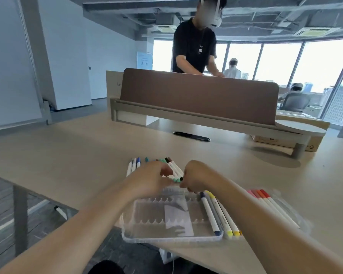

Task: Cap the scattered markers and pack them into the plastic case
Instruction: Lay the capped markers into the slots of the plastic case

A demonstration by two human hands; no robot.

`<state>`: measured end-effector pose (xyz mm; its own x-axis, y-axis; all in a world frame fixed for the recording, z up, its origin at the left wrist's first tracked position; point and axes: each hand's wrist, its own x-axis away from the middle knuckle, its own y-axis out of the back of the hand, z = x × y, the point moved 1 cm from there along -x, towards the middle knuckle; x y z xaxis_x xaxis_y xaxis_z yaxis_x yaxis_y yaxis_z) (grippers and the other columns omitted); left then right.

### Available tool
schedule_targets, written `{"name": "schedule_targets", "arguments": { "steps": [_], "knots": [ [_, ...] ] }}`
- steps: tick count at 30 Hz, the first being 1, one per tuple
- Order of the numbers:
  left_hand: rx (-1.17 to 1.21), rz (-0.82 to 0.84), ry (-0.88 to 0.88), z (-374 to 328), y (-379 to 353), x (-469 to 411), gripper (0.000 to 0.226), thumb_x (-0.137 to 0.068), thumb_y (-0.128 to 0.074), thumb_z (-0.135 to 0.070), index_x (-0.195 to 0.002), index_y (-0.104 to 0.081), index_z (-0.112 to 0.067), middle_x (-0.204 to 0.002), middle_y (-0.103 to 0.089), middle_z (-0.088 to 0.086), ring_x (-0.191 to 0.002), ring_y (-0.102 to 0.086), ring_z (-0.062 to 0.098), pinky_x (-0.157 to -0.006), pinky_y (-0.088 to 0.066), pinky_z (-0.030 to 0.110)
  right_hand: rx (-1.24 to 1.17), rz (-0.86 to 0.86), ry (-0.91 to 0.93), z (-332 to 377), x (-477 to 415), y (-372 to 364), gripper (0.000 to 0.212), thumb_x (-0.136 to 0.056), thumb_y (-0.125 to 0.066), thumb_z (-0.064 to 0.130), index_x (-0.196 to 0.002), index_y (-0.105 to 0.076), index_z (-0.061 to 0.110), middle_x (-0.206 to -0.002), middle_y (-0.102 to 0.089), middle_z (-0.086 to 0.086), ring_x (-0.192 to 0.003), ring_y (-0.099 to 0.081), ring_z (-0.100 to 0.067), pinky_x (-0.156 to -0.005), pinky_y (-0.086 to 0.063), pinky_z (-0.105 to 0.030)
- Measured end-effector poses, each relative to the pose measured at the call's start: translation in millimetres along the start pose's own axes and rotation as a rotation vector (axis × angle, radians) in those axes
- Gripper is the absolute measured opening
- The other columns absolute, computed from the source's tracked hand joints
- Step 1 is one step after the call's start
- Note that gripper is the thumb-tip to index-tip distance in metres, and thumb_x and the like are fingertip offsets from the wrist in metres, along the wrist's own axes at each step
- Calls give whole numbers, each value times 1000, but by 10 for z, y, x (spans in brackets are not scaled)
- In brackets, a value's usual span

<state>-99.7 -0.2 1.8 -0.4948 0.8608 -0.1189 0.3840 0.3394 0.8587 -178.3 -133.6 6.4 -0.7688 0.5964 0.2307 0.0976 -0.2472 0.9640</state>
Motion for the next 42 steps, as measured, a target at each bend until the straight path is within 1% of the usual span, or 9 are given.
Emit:
{"name": "schedule_targets", "arguments": {
  "steps": [2,5,10,15,19,25,30,36,42],
  "knots": [
    [-2,-56,47,152,95,-23,32,-95,-59,-30,-124,-65,-21,-125,-65,-4,-99,-60,11,-76,-37,16,-68,-82,22,153,-129,-20,11,-87,-69,16,-88,-72,6,-89,-73,-8,-66,-56,-19,-67,-47,-28],
    [46,-137,80,381,233,-72,21,-96,-54,-17,-110,-70,-15,-100,-64,-1,-78,-54,6,-60,-34,10,-160,-138,64,424,-285,-20,19,-86,-69,20,-72,-60,9,-68,-57,-6,-62,-54,-20,-61,-46,-31],
    [144,-275,150,768,384,-110,17,-92,-59,-14,-99,-74,-20,-97,-70,-6,-91,-62,11,-71,-41,20,-174,-174,132,865,-479,-48,31,-90,-62,15,-64,-46,14,-64,-48,-3,-60,-48,-20,-50,-32,-28],
    [191,-300,165,940,414,-86,17,-90,-61,-12,-94,-75,-19,-94,-72,-4,-89,-64,11,-81,-47,27,-135,-149,132,1138,-667,-77,22,-88,-62,13,-69,-52,15,-71,-55,-3,-78,-61,-24,-72,-50,-34],
    [186,-285,154,1030,431,-46,17,-91,-59,-15,-96,-76,-19,-93,-71,-7,-88,-63,7,-76,-46,18,61,11,108,1295,-752,-84,26,-78,-74,12,-64,-54,20,-69,-59,-2,-79,-63,-25,-87,-55,-35],
    [160,-270,174,1011,400,-7,18,-93,-57,-19,-103,-72,-20,-96,-67,-7,-81,-56,3,-59,-33,6,31,34,104,1262,-633,2,32,-91,-58,14,-62,-46,20,-67,-56,-3,-66,-53,-21,-70,-44,-30],
    [154,-229,198,775,248,5,22,-94,-55,-23,-111,-69,-19,-106,-69,-3,-89,-62,13,-72,-44,24,-161,152,93,1006,-236,153,36,-93,-52,17,-58,-51,10,-51,-49,-2,-42,-38,-14,-50,-34,-24],
    [116,-133,113,218,2,23,21,-92,-52,-22,-101,-67,-34,-92,-63,-13,-72,-61,6,-54,-44,11,-189,253,64,393,332,260,26,-86,-53,14,-60,-54,9,-50,-51,-2,-37,-34,-13,-45,-27,-21],
    [63,50,-23,-316,-297,95,29,-94,-54,-21,-120,-64,-30,-124,-62,-8,-112,-55,15,-90,-45,24,-163,399,-11,-182,697,242,21,-87,-56,18,-70,-63,8,-60,-57,-4,-43,-39,-12,-43,-24,-21]
  ]
}}
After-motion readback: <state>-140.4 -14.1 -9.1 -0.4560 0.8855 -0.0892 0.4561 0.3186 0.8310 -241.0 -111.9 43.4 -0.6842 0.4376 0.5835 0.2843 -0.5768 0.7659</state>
